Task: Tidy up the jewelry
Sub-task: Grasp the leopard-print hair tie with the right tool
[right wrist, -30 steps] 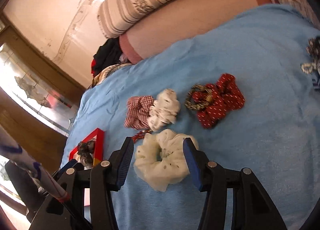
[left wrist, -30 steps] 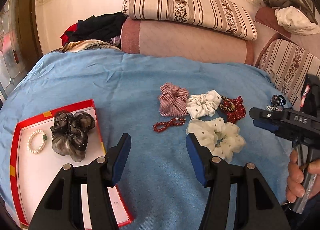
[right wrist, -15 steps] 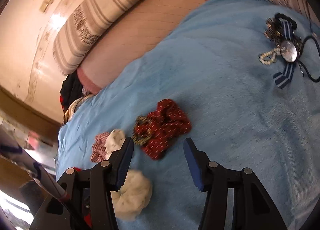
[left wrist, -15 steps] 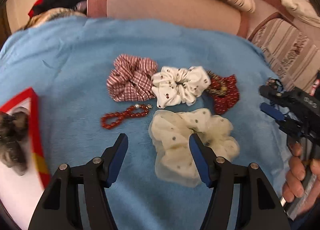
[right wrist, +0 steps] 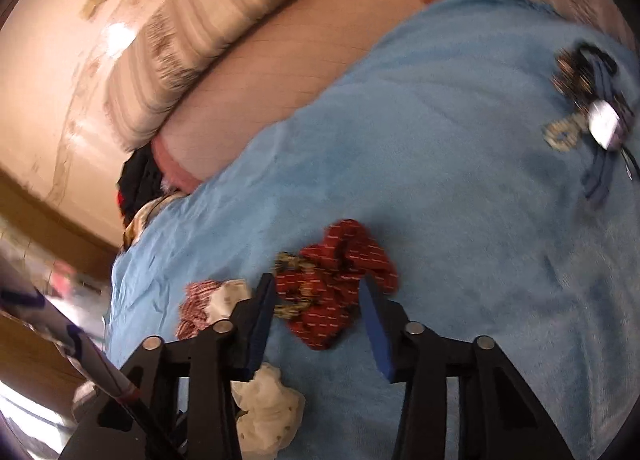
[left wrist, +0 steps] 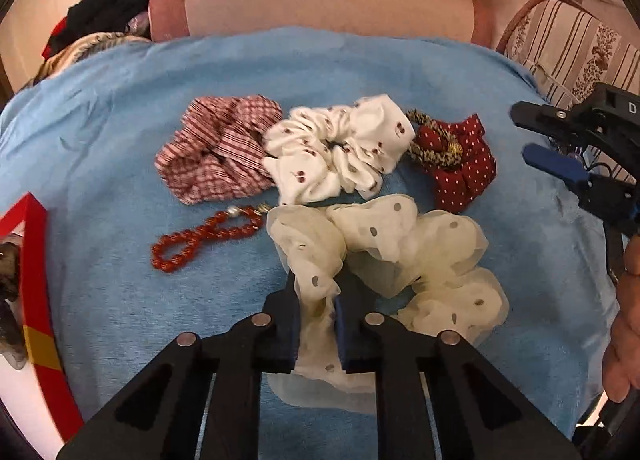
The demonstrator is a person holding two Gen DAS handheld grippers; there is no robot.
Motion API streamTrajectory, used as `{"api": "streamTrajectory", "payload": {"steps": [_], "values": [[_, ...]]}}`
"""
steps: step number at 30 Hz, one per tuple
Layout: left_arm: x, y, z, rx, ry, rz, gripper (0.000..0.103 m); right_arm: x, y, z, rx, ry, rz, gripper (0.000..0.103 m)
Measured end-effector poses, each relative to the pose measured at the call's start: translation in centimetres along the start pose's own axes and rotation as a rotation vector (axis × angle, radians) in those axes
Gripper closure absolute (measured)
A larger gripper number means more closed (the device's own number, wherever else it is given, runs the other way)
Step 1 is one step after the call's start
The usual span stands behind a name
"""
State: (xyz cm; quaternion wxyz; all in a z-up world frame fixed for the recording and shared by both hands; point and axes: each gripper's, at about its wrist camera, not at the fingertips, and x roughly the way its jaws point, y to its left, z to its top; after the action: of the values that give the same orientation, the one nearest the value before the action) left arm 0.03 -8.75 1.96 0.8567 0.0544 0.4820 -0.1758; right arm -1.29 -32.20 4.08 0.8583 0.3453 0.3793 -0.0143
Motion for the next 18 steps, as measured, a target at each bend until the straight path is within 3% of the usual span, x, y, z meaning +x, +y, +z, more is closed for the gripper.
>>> {"api": "streamTrajectory", "payload": {"steps": [3,5,12,18], "values": [[-0.6,1.4,-0.3,0.001,0.005,0.021,0.090,1.0,2.9,-0.5,-0.134,0.021,0.028,0.076],[-1.0,2.5,-0.7,-0.003,0.011,0.029,0.090,1.8,4.5,-1.0,-0.214,0.036,0.008,0.078],[-1.1,4.4,-1.7,0.021,-0.005,0.029,0.090,5.4,7.4,-2.8,-0.492,0.101,-0.110,0.079],[-0.8,4.5,-1.6,0.023,-0.013,-0.014,0.090,8.5,7.1,-3.4,-0.605,0.170,-0.202,0.079]]}}
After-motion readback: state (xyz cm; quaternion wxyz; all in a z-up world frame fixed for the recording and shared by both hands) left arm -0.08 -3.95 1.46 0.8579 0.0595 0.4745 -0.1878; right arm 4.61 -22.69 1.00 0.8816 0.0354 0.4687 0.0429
